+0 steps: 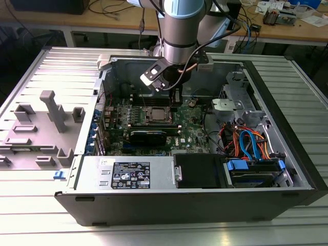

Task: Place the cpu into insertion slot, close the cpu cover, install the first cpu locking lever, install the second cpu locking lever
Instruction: 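Close the cpu cover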

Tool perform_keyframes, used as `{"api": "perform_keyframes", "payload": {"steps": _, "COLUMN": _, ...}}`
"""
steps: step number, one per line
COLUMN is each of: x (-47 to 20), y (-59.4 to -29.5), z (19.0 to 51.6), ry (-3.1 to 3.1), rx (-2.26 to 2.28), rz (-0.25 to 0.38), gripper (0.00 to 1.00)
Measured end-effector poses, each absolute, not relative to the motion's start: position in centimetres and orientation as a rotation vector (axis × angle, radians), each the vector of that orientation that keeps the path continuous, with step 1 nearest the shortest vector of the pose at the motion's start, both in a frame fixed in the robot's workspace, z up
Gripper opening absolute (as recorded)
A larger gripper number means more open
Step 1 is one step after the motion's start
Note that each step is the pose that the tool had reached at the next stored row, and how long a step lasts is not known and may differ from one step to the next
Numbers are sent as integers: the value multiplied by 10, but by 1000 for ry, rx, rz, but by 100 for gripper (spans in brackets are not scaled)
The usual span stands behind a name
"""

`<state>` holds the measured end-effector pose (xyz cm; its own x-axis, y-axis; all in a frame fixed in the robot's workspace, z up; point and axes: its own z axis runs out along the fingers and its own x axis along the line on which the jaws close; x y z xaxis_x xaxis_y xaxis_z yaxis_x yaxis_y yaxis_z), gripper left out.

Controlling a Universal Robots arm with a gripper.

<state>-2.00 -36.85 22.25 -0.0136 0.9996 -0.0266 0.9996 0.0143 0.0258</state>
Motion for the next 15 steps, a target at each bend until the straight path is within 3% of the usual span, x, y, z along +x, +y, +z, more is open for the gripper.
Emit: {"api": "perform_keyframes", "payload": {"steps": 15, "x": -21, "y": -369, "z": 221, "ry": 2210, "rx": 2180, "rz": -1, "gripper": 12}}
